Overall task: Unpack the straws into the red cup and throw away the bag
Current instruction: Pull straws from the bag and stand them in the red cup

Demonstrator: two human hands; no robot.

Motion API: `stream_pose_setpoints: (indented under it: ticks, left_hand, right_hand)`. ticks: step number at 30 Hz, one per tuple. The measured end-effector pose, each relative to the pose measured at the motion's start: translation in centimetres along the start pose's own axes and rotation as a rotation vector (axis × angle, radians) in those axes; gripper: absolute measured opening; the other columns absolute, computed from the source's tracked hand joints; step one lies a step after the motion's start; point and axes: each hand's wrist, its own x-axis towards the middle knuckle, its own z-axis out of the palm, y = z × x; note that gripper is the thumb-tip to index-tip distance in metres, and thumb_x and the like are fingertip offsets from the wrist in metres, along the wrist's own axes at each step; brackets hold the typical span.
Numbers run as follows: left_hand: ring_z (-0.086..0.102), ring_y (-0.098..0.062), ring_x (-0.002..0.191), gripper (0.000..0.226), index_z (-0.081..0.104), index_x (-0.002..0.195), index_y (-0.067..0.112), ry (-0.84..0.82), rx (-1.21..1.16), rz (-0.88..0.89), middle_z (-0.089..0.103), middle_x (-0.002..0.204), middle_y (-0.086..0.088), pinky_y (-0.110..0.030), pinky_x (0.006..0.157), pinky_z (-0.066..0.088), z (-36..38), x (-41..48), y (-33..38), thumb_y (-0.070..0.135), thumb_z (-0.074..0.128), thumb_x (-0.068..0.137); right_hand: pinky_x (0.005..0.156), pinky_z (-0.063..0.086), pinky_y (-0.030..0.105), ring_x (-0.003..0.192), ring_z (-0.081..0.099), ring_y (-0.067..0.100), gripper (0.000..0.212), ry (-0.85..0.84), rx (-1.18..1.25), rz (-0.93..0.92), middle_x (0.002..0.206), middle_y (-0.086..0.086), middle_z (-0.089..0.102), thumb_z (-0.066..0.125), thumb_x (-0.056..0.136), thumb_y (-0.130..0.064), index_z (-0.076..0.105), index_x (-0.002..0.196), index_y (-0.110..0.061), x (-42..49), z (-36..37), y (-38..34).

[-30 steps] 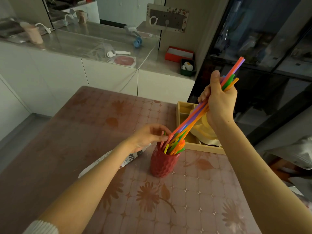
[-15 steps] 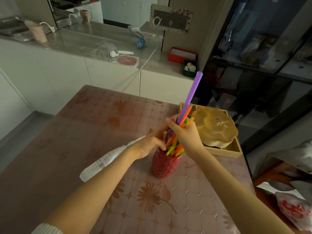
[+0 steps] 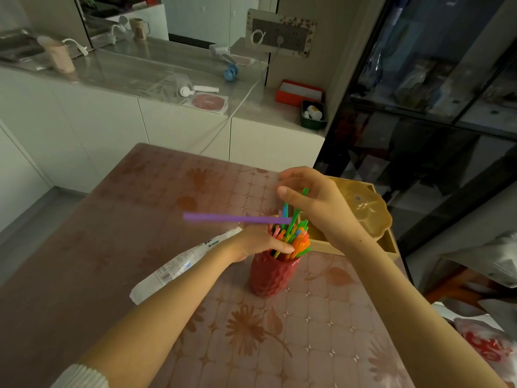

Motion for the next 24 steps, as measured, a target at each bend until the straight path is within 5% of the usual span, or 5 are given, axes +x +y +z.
stream_pose_setpoints:
  ticks: [8, 12, 15, 19, 24]
  left_hand:
    - [0.049, -0.015, 0.108, 0.053, 0.046, 0.116, 0.018, -0.002, 0.224, 0.053, 0.051, 0.115, 0.002, -0.023, 0.086, 0.043, 0.2, 0.6, 0.4, 0.018, 0.075, 0.071]
    - [0.054, -0.009, 0.1, 0.039, 0.056, 0.108, 0.014, -0.084, -0.122, 0.042, 0.059, 0.107, 0.006, -0.024, 0.086, 0.045, -1.8, -0.3, 0.2, 0.009, 0.067, 0.071]
    - [0.062, -0.02, 0.1, 0.026, 0.063, 0.105, 0.012, 0.172, -0.363, 0.021, 0.067, 0.105, -0.004, -0.028, 0.089, 0.048, -4.3, -0.2, -1.7, 0.004, 0.054, 0.082]
    - [0.053, -0.017, 0.068, 0.015, 0.055, 0.067, 0.012, 0.125, 0.811, -0.295, 0.055, 0.07, -0.004, -0.021, 0.054, 0.037, -4.5, 0.5, -8.4, 0.013, 0.05, 0.081]
    - [0.061, -0.028, 0.095, 0.032, 0.06, 0.104, 0.005, 0.008, 1.254, -0.395, 0.063, 0.103, -0.01, -0.032, 0.076, 0.046, -1.8, 0.1, -16.5, 0.03, 0.06, 0.084]
  right_hand:
    - [0.086, 0.047, 0.013, 0.097, 0.064, 0.007, 0.03, -0.207, -0.594, -0.146, 0.108, -0.001, 0.072, 0.057, 0.09, -0.011, 0.066, 0.118, -0.019, -0.1, 1.9, 0.4]
    - [0.076, 0.05, 0.017, 0.084, 0.066, 0.009, 0.019, -0.057, -0.385, -0.098, 0.095, 0.002, 0.073, 0.056, 0.092, -0.013, 0.071, 0.104, -0.01, 0.3, 0.6, 0.1]
    - [0.074, 0.056, 0.022, 0.08, 0.069, 0.014, 0.02, -0.045, -0.172, -0.018, 0.087, 0.003, 0.073, 0.052, 0.095, -0.014, 0.07, 0.099, -0.006, 0.5, -0.7, 0.1]
    - [0.077, 0.057, 0.023, 0.082, 0.07, 0.013, 0.02, 0.082, -0.113, 0.025, 0.086, 0.003, 0.074, 0.049, 0.096, -0.02, 0.069, 0.097, -0.015, 0.5, -1.1, 1.0]
    - [0.071, 0.058, 0.021, 0.075, 0.07, 0.012, 0.02, 0.191, -0.028, 0.097, 0.079, 0.003, 0.072, 0.049, 0.096, -0.016, 0.068, 0.092, -0.012, 0.1, -1.3, 2.0]
